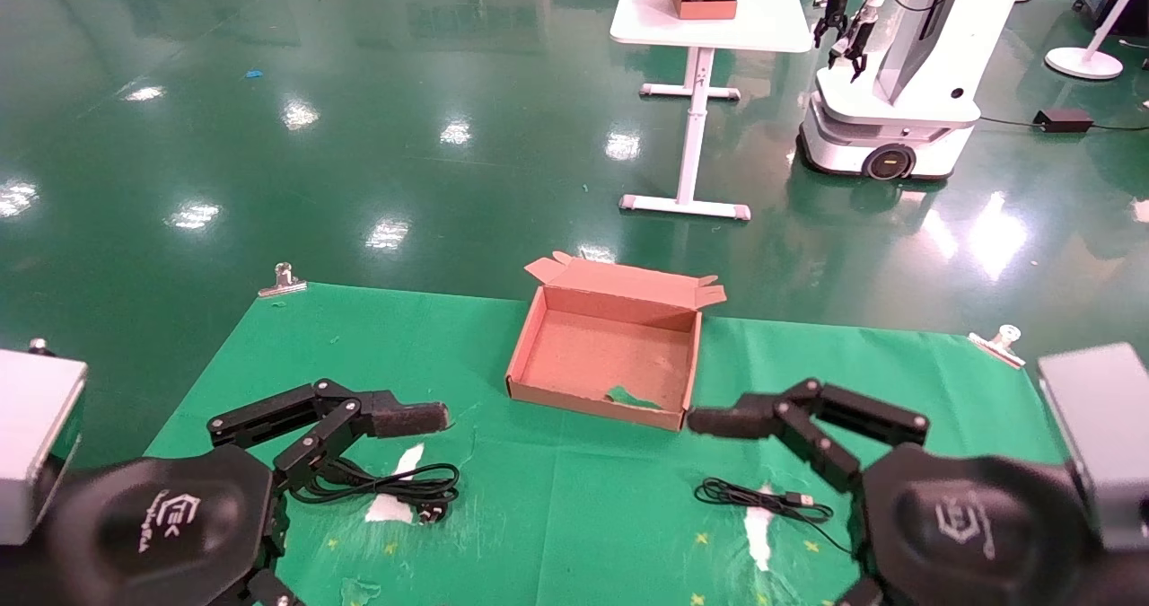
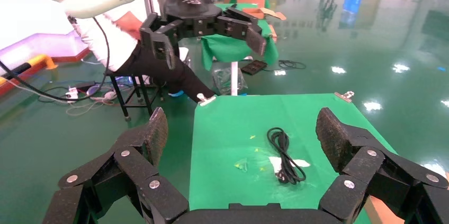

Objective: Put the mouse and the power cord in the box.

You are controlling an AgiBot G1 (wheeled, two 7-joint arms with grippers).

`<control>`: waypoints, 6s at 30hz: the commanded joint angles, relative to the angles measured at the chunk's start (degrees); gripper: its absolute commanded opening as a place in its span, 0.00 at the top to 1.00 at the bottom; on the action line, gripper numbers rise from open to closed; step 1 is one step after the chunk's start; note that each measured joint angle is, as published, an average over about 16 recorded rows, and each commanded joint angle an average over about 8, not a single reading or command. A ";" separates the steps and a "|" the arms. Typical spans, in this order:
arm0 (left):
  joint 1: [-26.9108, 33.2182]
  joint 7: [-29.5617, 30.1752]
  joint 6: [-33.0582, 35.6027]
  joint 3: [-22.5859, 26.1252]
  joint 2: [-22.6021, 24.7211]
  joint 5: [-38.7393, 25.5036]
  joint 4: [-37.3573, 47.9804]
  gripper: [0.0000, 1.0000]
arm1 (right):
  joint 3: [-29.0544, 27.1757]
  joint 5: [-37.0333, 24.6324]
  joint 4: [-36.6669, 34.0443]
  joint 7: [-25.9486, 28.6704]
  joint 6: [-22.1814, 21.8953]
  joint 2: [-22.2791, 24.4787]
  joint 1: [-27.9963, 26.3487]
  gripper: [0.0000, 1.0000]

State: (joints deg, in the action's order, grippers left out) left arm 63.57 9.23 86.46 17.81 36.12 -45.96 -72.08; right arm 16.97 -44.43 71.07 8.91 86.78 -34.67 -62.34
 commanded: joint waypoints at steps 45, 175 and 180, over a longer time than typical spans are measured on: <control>31.97 -44.35 -25.28 23.00 28.63 -51.82 65.42 0.00 | 22.68 -50.68 -66.28 -53.01 -21.14 -29.05 -30.99 0.00; 41.61 -34.28 -33.37 11.18 41.38 -34.10 68.81 1.00 | 20.85 -36.15 -60.70 -51.61 -47.23 -42.67 -32.36 0.00; 38.27 -33.31 -34.06 12.91 42.45 -34.42 64.58 1.00 | 20.67 -35.58 -62.17 -53.79 -45.69 -39.59 -37.01 0.00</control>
State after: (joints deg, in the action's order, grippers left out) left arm 101.70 -23.37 52.77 31.40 78.30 -80.03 -8.30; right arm 37.44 -79.81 9.65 -44.94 43.74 -73.01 -100.06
